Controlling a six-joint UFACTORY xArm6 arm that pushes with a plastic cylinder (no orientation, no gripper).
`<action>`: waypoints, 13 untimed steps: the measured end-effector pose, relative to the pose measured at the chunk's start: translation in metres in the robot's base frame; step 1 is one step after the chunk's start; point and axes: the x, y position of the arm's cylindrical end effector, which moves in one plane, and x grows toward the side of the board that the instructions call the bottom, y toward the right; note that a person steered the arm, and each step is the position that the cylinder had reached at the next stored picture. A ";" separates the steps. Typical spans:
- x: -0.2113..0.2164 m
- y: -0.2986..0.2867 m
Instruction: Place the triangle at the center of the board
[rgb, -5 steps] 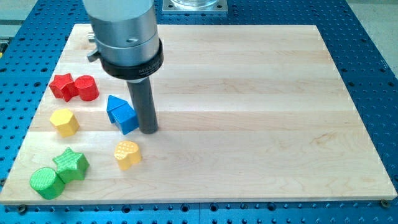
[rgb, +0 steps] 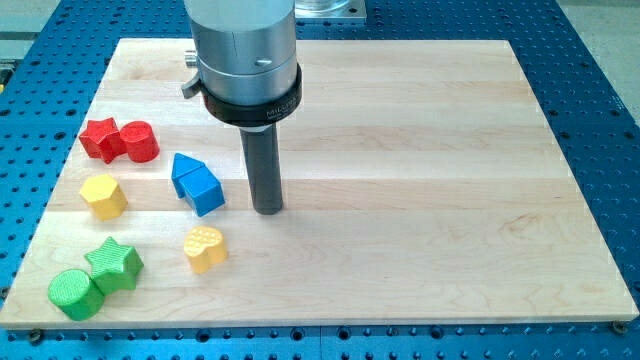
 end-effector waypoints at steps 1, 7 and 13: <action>0.009 0.000; 0.024 -0.121; -0.070 -0.076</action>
